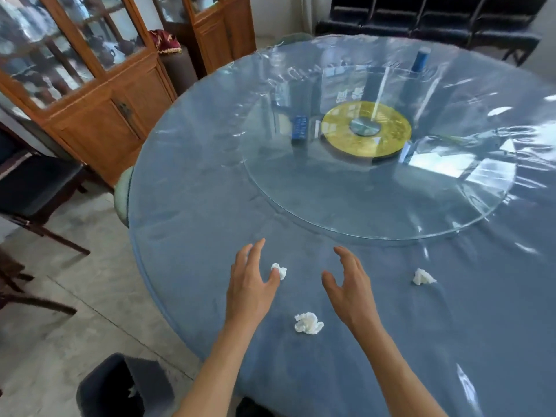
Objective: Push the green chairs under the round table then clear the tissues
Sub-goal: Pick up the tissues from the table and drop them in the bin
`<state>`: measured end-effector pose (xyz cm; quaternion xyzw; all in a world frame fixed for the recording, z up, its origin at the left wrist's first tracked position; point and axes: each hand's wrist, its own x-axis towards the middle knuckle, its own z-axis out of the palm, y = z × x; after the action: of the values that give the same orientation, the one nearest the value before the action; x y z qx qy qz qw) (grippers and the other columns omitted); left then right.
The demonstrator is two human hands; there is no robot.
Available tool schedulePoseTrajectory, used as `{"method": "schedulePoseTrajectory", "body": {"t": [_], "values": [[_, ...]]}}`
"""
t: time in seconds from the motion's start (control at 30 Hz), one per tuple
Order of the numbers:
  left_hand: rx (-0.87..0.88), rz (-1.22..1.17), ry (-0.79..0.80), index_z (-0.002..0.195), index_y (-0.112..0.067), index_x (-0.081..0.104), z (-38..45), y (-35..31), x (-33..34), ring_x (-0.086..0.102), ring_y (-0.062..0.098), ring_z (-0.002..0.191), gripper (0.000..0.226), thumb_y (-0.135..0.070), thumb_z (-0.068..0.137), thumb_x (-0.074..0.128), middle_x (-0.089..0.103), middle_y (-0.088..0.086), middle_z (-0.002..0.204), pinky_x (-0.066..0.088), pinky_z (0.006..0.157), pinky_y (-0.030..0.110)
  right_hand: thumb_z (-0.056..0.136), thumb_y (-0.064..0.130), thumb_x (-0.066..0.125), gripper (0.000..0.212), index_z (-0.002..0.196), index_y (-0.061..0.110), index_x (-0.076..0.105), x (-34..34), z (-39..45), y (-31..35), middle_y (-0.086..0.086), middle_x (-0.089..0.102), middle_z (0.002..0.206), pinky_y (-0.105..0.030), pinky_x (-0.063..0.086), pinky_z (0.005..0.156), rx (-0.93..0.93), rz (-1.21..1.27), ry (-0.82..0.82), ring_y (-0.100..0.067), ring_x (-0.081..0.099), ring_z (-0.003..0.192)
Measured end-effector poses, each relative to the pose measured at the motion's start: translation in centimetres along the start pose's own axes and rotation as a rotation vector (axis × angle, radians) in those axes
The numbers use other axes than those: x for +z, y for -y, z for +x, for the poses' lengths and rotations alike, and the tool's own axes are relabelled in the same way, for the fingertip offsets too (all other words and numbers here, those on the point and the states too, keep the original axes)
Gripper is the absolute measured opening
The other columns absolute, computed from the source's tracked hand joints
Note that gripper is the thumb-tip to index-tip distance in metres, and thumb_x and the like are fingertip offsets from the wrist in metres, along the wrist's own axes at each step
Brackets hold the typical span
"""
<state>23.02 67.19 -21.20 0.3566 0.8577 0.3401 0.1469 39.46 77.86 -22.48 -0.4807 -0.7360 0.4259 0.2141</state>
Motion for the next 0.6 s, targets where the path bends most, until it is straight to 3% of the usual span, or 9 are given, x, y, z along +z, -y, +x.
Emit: {"method": "schedulePoseTrajectory", "body": {"t": [0.17,0.33,0.43,0.5,0.57,0.6], "values": [[0.047,-0.013,0.16,0.147,-0.029,0.04,3.3,2.6,1.2,0.04,0.014,0.132,0.059,-0.033,0.092,0.061,0.039,-0.006,0.146,0.032,0.092,0.024,0.093,0.021,0.059,0.052,0.142,0.018,0.043,2.6,-0.9,-0.2,0.002,0.043,0.146,-0.034,0.039,0.105,0.144,0.013,-0.101,-0.016,0.044,0.131],[0.085,-0.039,0.328,0.145,-0.028,0.042,5.6,4.9,2.4,0.042,0.009,0.127,0.056,-0.033,0.092,0.061,0.041,-0.005,0.143,0.031,0.09,0.022,0.092,0.024,0.057,0.052,0.142,0.021,0.042,5.9,-3.0,-1.2,0.005,0.043,0.146,-0.041,0.044,0.103,0.336,0.052,-0.207,-0.014,0.041,0.132],[0.108,-0.031,0.39,0.141,-0.024,0.048,6.4,6.0,3.6,0.04,-0.023,0.103,0.053,-0.031,0.091,0.065,0.047,-0.006,0.134,0.03,0.085,0.016,0.092,0.026,0.056,0.053,0.143,0.021,0.042,7.9,-4.3,-2.3,0.006,0.042,0.146,-0.037,0.042,0.103,0.446,0.063,-0.233,-0.014,0.041,0.131],[0.095,-0.031,0.42,0.139,-0.022,0.051,6.6,6.8,4.4,0.036,-0.033,0.094,0.051,-0.03,0.091,0.065,0.047,-0.008,0.128,0.033,0.082,0.017,0.092,0.025,0.056,0.053,0.143,0.021,0.041,9.2,-5.0,-3.0,0.006,0.041,0.146,-0.03,0.038,0.098,0.503,0.059,-0.222,-0.015,0.04,0.131],[0.089,-0.018,0.453,0.138,-0.022,0.053,6.8,7.4,5.3,0.042,-0.027,0.094,0.048,-0.029,0.092,0.064,0.047,-0.01,0.124,0.036,0.079,0.019,0.092,0.025,0.057,0.053,0.143,0.019,0.042,10.3,-5.4,-3.8,0.004,0.041,0.147,-0.027,0.035,0.097,0.55,0.055,-0.214,-0.017,0.039,0.13],[0.09,-0.014,0.464,0.138,-0.021,0.053,6.9,7.6,5.7,0.049,-0.017,0.096,0.047,-0.027,0.092,0.064,0.048,-0.008,0.125,0.038,0.08,0.021,0.092,0.025,0.057,0.053,0.143,0.019,0.042,10.8,-5.6,-4.1,0.002,0.041,0.146,-0.028,0.036,0.098,0.566,0.059,-0.209,-0.018,0.041,0.128]]}}
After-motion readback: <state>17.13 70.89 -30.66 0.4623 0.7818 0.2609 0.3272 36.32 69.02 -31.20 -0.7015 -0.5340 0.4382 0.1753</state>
